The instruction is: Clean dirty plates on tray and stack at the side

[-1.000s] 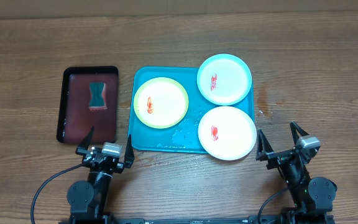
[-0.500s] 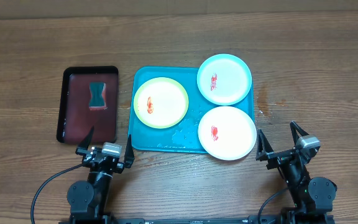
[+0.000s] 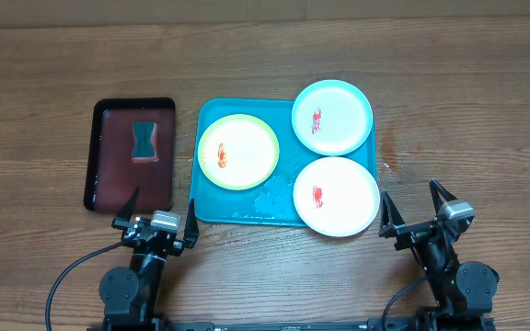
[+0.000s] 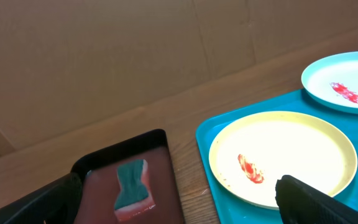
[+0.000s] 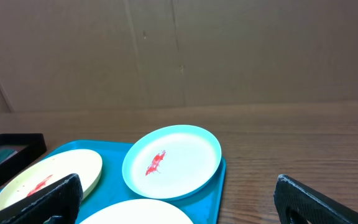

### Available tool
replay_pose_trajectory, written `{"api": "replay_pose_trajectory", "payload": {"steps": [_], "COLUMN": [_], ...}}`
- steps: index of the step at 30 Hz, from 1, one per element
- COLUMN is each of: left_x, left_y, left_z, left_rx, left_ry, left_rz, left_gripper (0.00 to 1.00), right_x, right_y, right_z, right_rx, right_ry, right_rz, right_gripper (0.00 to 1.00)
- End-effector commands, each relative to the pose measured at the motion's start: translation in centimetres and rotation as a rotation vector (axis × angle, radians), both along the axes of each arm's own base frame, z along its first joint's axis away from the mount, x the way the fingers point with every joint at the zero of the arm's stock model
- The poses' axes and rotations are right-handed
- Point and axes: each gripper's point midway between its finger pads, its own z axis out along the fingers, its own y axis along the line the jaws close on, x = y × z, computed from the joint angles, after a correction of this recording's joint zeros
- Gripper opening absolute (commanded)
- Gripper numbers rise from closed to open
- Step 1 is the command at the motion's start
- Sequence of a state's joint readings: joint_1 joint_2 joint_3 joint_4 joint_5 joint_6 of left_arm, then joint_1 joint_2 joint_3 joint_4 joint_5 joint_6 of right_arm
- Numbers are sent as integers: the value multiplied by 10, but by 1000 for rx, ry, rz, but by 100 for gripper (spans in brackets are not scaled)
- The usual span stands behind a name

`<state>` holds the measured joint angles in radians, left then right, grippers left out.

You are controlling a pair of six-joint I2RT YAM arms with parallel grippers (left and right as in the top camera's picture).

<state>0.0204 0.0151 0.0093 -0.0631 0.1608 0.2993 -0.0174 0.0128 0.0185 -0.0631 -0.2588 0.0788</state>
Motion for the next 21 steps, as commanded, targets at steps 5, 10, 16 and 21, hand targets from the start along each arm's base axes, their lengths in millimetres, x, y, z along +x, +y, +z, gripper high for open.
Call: {"api": "replay_pose_trajectory", "payload": {"steps": [5, 10, 16, 21], "left_x": [0, -1, -3, -7], "left_y": [1, -6, -14, -15], "left_z": [6, 1, 7, 21], "left_rx": [20, -22, -51, -219], "left_ry": [-32, -6, -20, 10], "left_rz": [4, -38, -85, -82], "left_gripper": [100, 100, 100, 100], "right_x": [0, 0, -1, -1], "right_y": [2, 2, 2, 3], "right_z": [-2, -2, -1, 2], "right_rx": [2, 2, 3, 63], "right_ry": [-5, -5, -4, 5], "right_rz": [8, 8, 11, 18], "right_gripper": [100, 100, 100, 100]}}
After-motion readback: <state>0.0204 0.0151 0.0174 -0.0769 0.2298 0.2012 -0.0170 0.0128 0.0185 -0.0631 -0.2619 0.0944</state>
